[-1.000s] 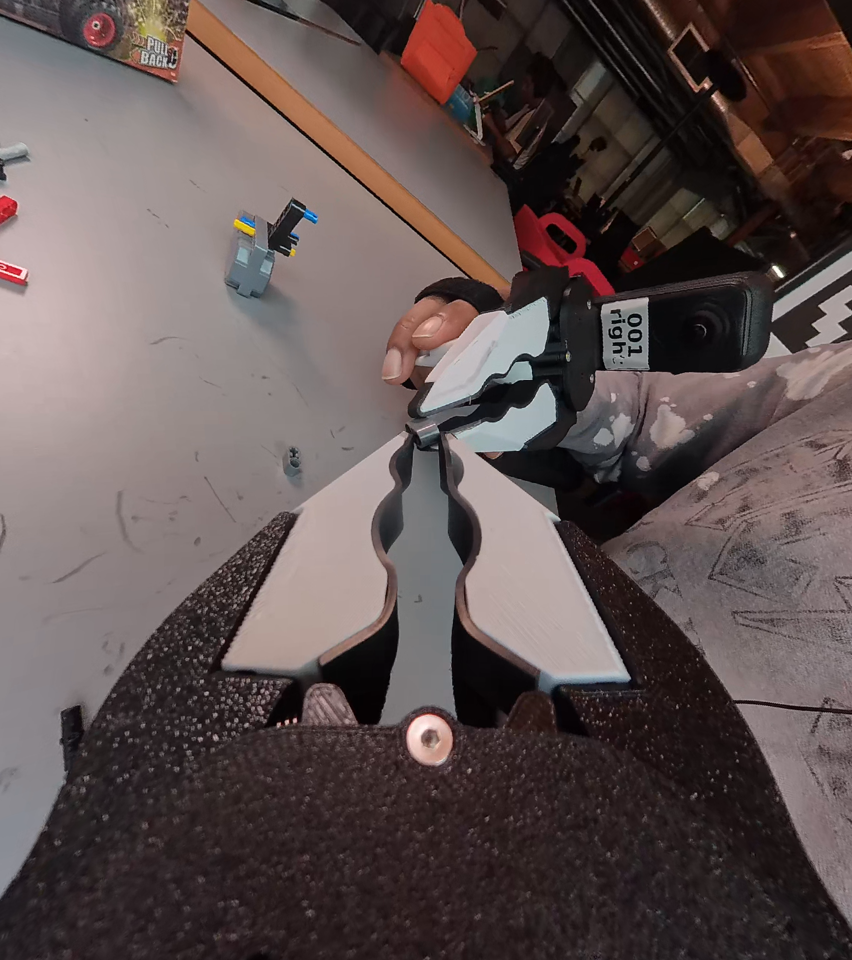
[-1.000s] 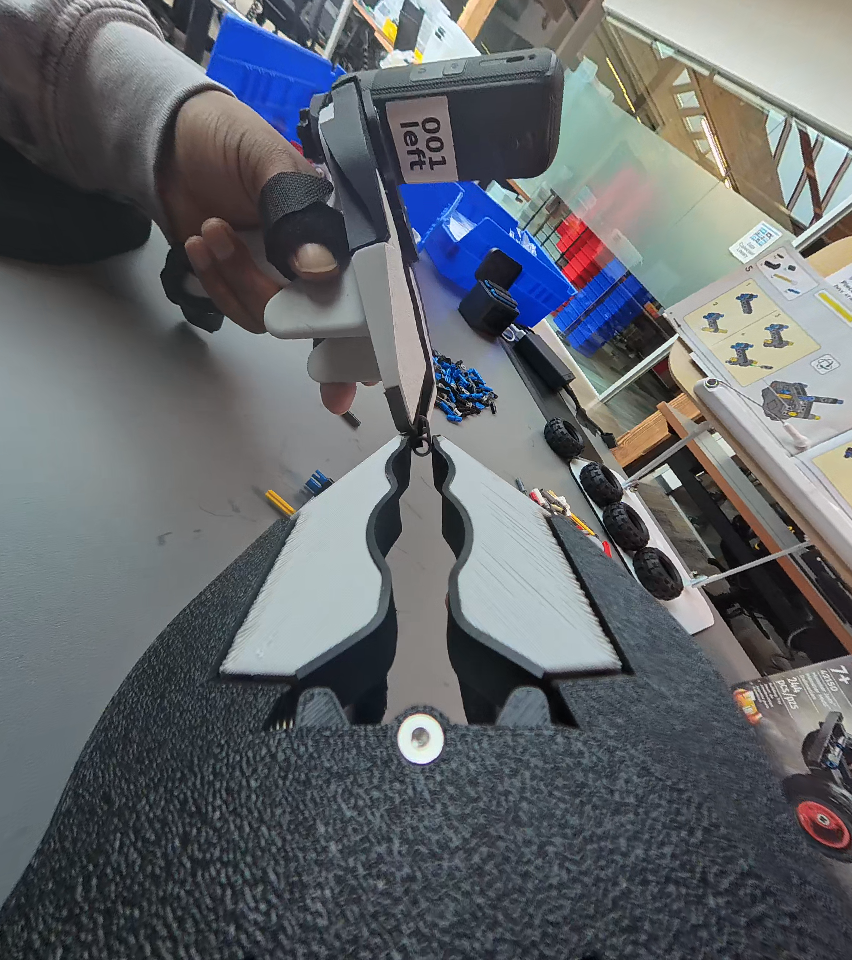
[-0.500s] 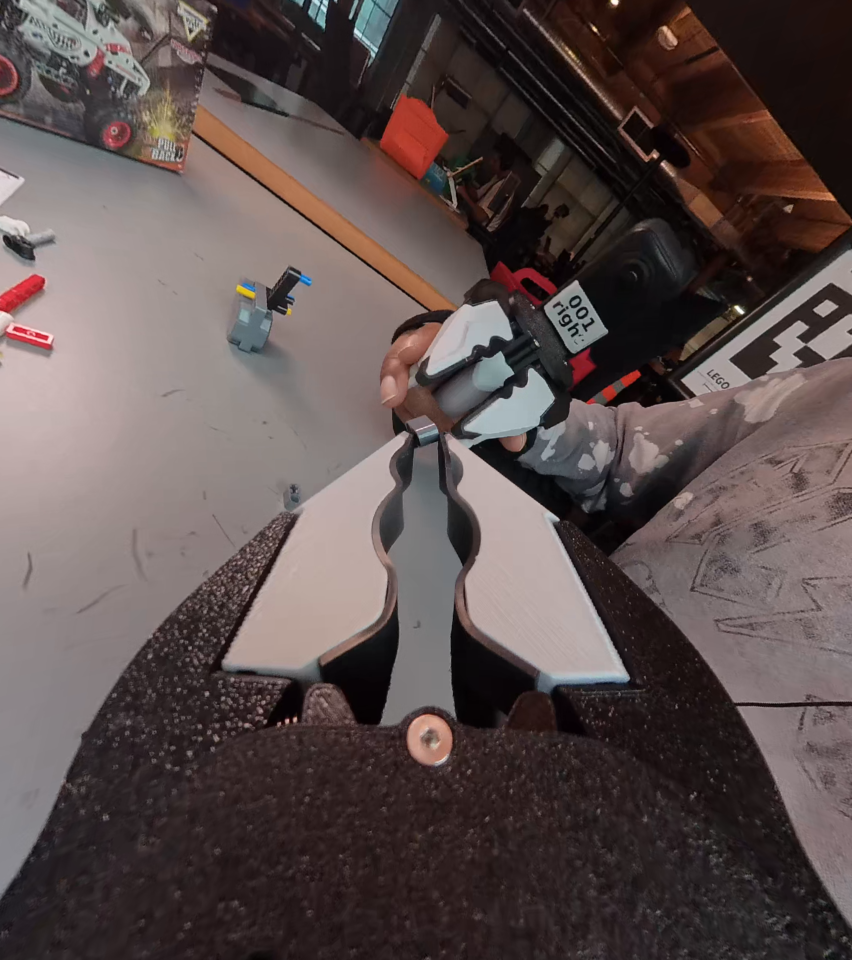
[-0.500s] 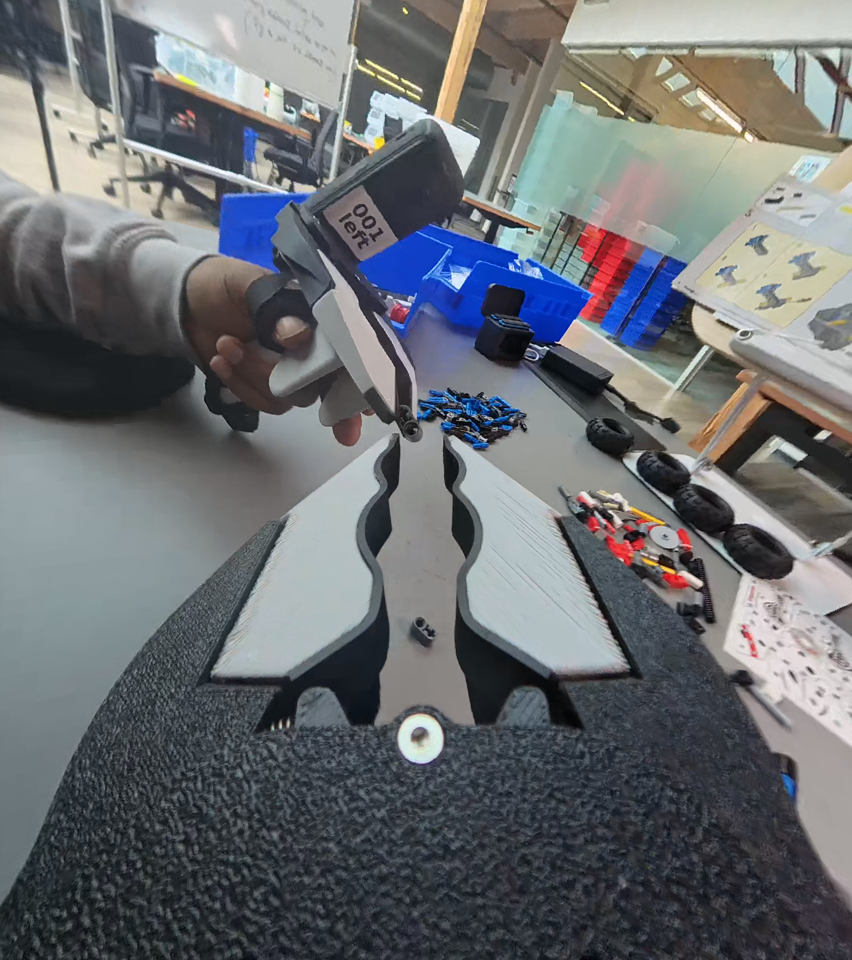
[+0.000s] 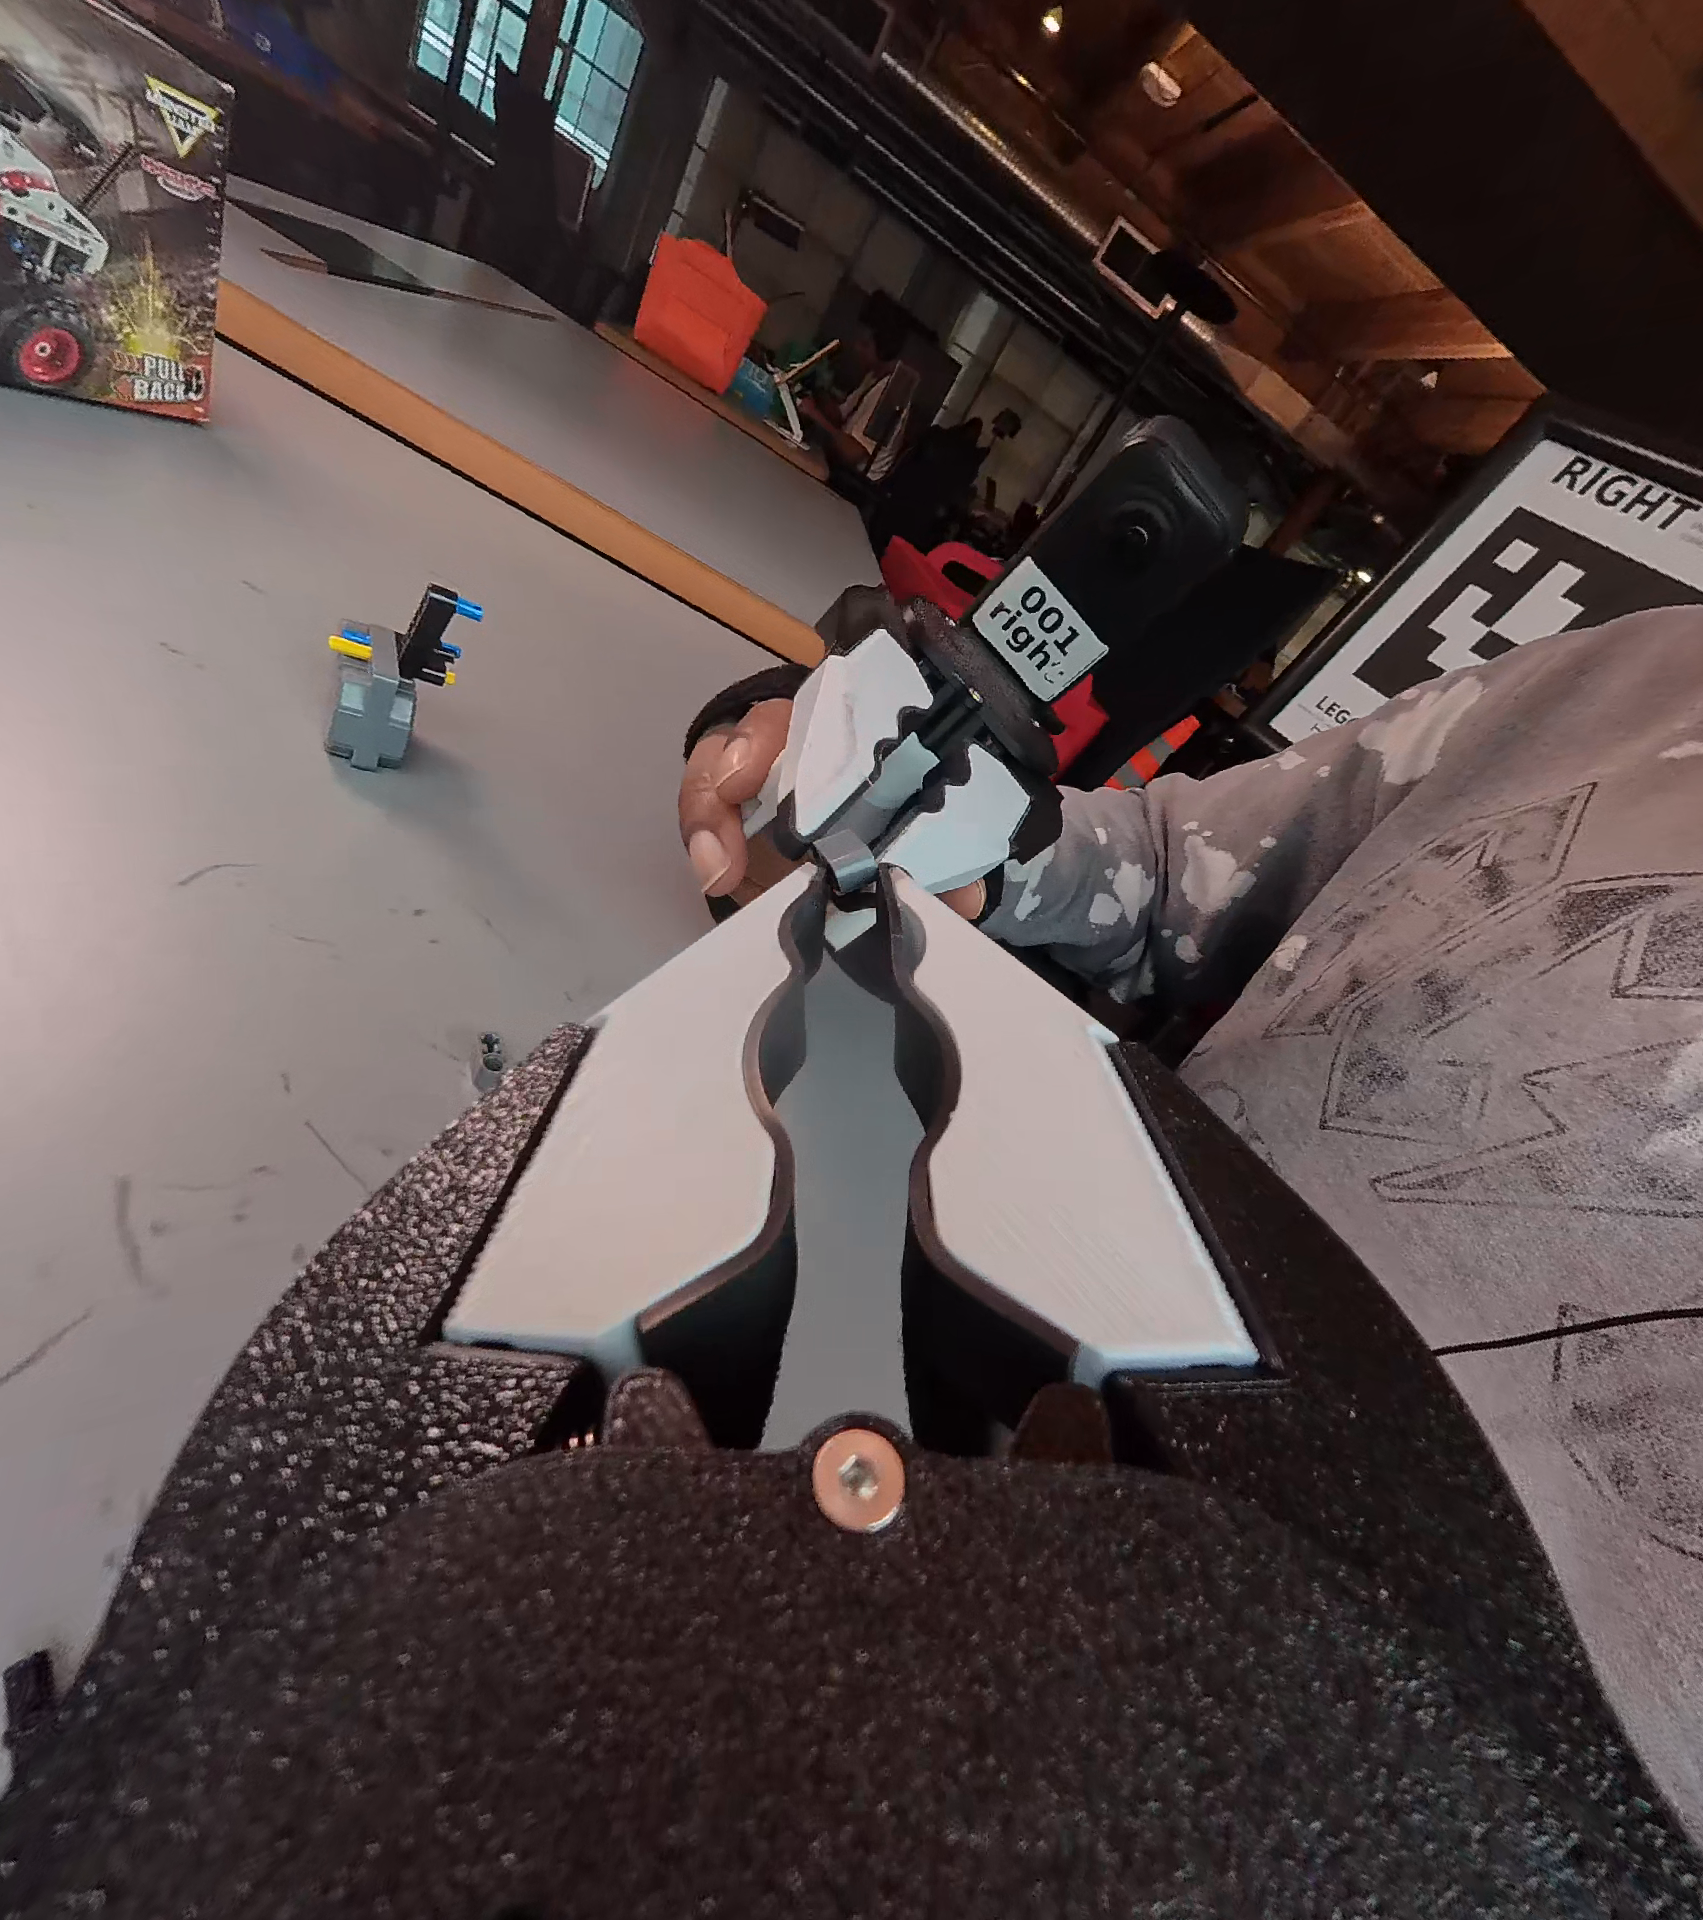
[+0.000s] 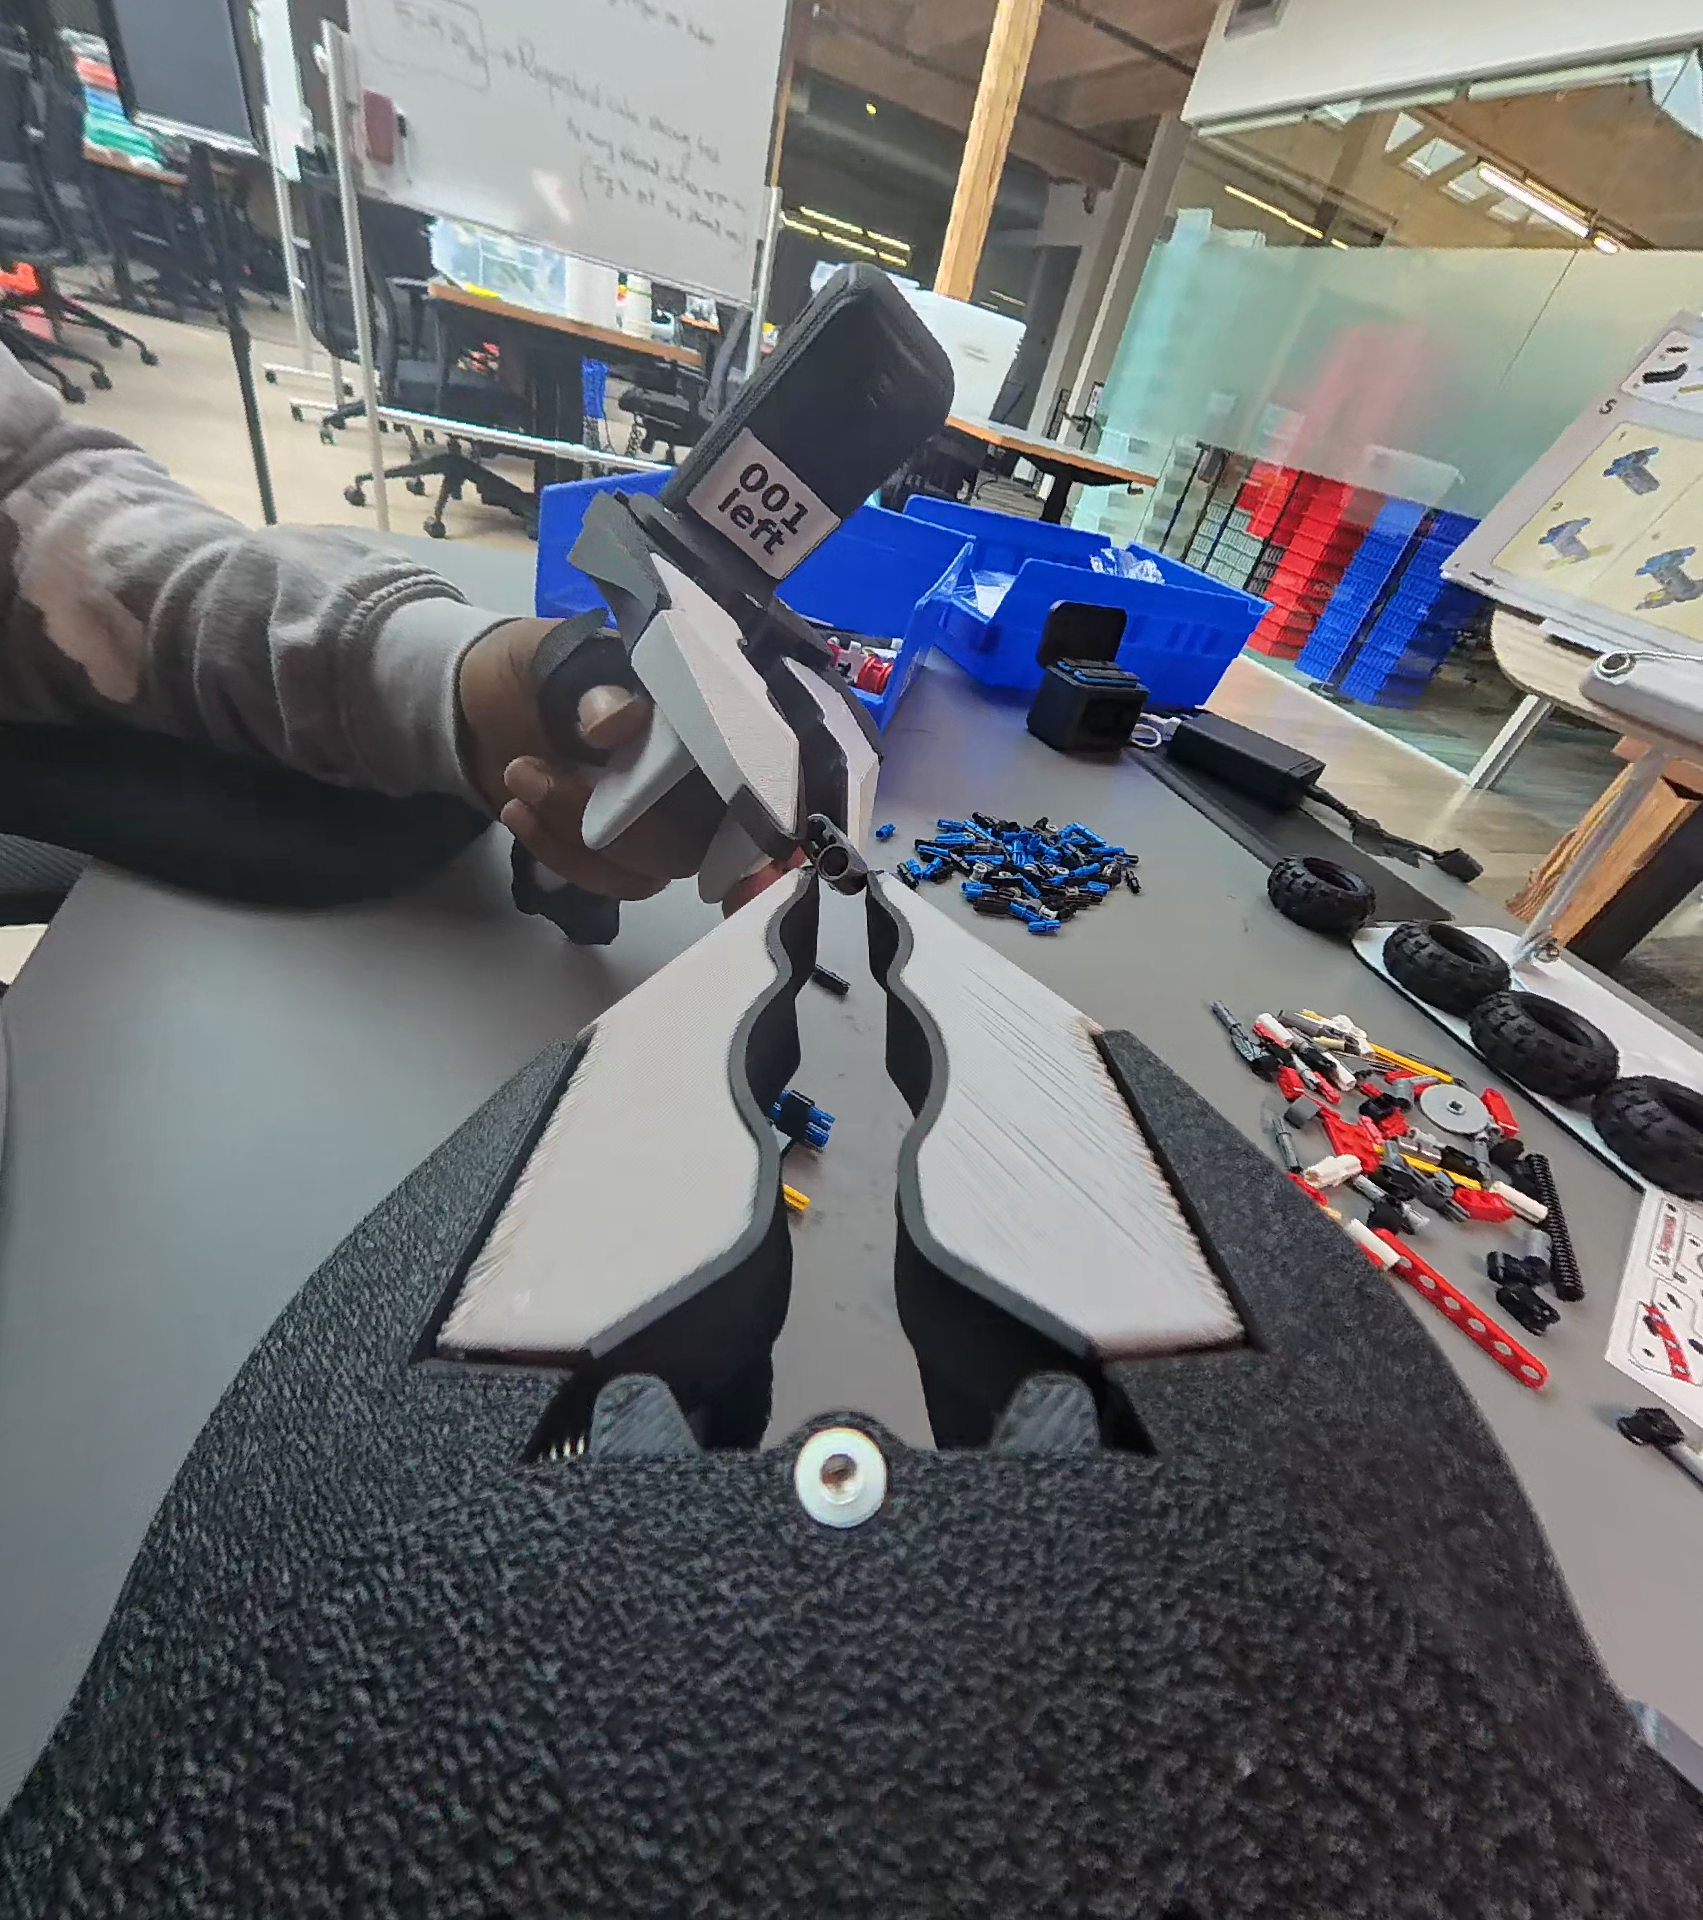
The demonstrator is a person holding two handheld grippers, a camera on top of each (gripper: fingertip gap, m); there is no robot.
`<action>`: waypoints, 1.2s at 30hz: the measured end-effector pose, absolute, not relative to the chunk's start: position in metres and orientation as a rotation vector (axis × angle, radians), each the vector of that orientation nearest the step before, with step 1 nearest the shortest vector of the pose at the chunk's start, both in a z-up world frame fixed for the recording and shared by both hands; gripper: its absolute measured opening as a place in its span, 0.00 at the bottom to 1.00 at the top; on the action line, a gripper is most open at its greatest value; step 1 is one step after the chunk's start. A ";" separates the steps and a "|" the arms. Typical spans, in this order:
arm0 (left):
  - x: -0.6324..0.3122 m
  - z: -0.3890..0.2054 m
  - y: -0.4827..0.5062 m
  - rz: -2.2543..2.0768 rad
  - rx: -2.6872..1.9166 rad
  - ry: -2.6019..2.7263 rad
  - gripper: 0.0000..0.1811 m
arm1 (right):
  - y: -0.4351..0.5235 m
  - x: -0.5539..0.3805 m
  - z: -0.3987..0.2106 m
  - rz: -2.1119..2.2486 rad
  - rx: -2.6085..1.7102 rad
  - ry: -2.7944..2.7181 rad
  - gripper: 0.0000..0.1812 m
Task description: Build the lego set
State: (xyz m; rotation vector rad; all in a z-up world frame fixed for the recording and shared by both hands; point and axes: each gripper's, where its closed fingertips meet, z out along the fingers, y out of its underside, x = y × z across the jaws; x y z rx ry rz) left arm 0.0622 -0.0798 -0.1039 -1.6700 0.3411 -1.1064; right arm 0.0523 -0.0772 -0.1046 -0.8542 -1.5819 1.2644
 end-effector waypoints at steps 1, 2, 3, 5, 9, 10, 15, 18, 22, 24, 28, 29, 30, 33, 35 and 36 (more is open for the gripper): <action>0.063 -0.104 -0.080 -1.116 -1.673 0.340 0.05 | -0.077 0.053 -0.105 1.252 -0.842 -1.592 0.05; 0.063 -0.105 -0.080 -1.121 -1.678 0.339 0.05 | -0.077 0.053 -0.106 1.244 -0.837 -1.602 0.04; 0.063 -0.106 -0.080 -1.121 -1.687 0.338 0.04 | -0.077 0.054 -0.107 1.241 -0.834 -1.614 0.04; 0.064 -0.110 -0.080 -1.115 -1.712 0.342 0.04 | -0.076 0.056 -0.110 1.229 -0.823 -1.648 0.04; 0.068 -0.118 -0.082 -1.065 -1.771 0.393 0.05 | -0.078 0.061 -0.118 1.207 -0.804 -1.708 0.04; 0.068 -0.121 -0.082 -1.043 -1.791 0.403 0.05 | -0.078 0.061 -0.120 1.194 -0.800 -1.722 0.04; 0.070 -0.141 -0.085 -0.920 -1.900 0.504 0.06 | -0.080 0.062 -0.124 1.138 -0.759 -1.765 0.03; 0.076 -0.139 -0.089 -0.933 -1.888 0.539 0.04 | -0.088 0.062 -0.132 1.102 -0.726 -1.805 0.03; 0.074 -0.134 -0.090 -0.983 -1.861 0.515 0.07 | -0.084 0.063 -0.129 1.104 -0.736 -1.789 0.03; 0.072 -0.131 -0.089 -1.000 -1.852 0.492 0.08 | -0.083 0.064 -0.128 1.102 -0.735 -1.785 0.03; 0.073 -0.131 -0.090 -1.010 -1.848 0.492 0.06 | -0.086 0.064 -0.129 1.090 -0.716 -1.793 0.03; 0.073 -0.130 -0.090 -1.016 -1.844 0.490 0.06 | -0.087 0.064 -0.130 1.082 -0.709 -1.799 0.03; 0.073 -0.130 -0.090 -1.024 -1.844 0.484 0.06 | -0.088 0.064 -0.131 1.069 -0.699 -1.803 0.03; 0.072 -0.131 -0.089 -1.049 -1.855 0.459 0.05 | -0.087 0.064 -0.133 1.013 -0.669 -1.807 0.03; 0.072 -0.131 -0.089 -1.032 -1.851 0.464 0.05 | -0.086 0.063 -0.133 0.985 -0.654 -1.802 0.03; 0.072 -0.130 -0.089 -1.014 -1.844 0.474 0.05 | -0.086 0.064 -0.132 0.992 -0.659 -1.794 0.03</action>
